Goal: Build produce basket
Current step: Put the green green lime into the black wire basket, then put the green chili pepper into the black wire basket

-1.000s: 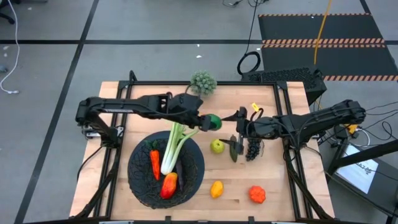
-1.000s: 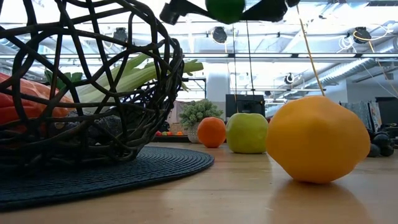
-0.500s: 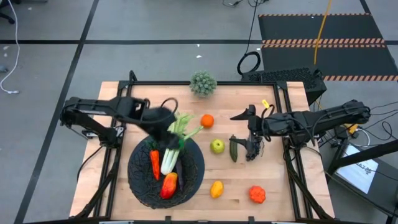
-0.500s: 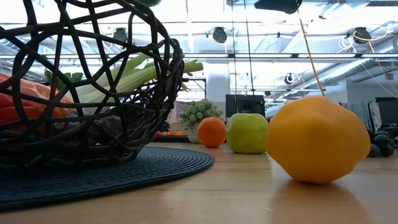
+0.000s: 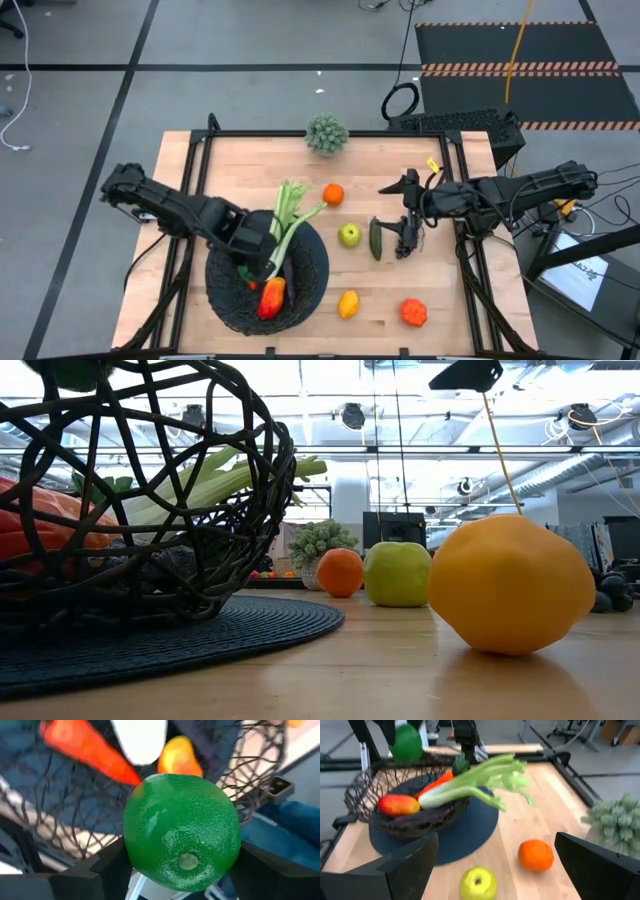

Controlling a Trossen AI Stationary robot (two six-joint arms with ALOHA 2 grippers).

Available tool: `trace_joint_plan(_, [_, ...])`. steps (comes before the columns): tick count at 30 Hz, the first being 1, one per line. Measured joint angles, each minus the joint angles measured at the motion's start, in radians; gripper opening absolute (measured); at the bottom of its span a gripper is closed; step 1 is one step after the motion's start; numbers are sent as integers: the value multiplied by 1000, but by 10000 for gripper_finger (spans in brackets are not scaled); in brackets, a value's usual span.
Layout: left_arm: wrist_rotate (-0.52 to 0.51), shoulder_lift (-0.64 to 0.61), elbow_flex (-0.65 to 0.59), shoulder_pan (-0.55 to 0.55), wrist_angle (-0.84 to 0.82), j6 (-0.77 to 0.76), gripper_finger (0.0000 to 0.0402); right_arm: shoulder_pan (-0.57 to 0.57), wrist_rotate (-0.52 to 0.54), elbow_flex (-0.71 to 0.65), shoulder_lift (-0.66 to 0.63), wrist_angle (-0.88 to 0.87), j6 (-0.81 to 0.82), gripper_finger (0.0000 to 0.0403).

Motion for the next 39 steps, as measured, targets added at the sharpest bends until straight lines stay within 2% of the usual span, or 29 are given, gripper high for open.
trace_joint_plan(4, [-28,6,-53,-36,37,-121,272,0,0,0,-7,-21,108,393])
trace_joint_plan(8, [41,3,-110,-80,99,-243,272,0,-13,0,-6,-21,223,393])
trace_joint_plan(12, [-19,6,-174,-106,144,-318,274,0,-80,0,-6,3,284,393])
trace_joint_plan(18, [-21,5,-250,-120,214,-338,329,-21,-75,0,-6,138,353,393])
trace_joint_plan(22, [-10,5,-257,-123,220,-276,369,-38,-62,0,2,209,369,393])
trace_joint_plan(26, [-4,-15,-243,-106,220,-222,384,-36,-24,0,24,242,387,393])
trace_joint_plan(29, [-31,-42,-207,-91,221,-210,379,-28,-24,0,44,243,444,393])
trace_joint_plan(34, [-193,-102,-139,-63,222,-99,356,15,-25,0,75,242,544,393])
trace_joint_plan(39, [-217,-143,-90,-1,221,60,332,102,-26,0,102,222,651,393])
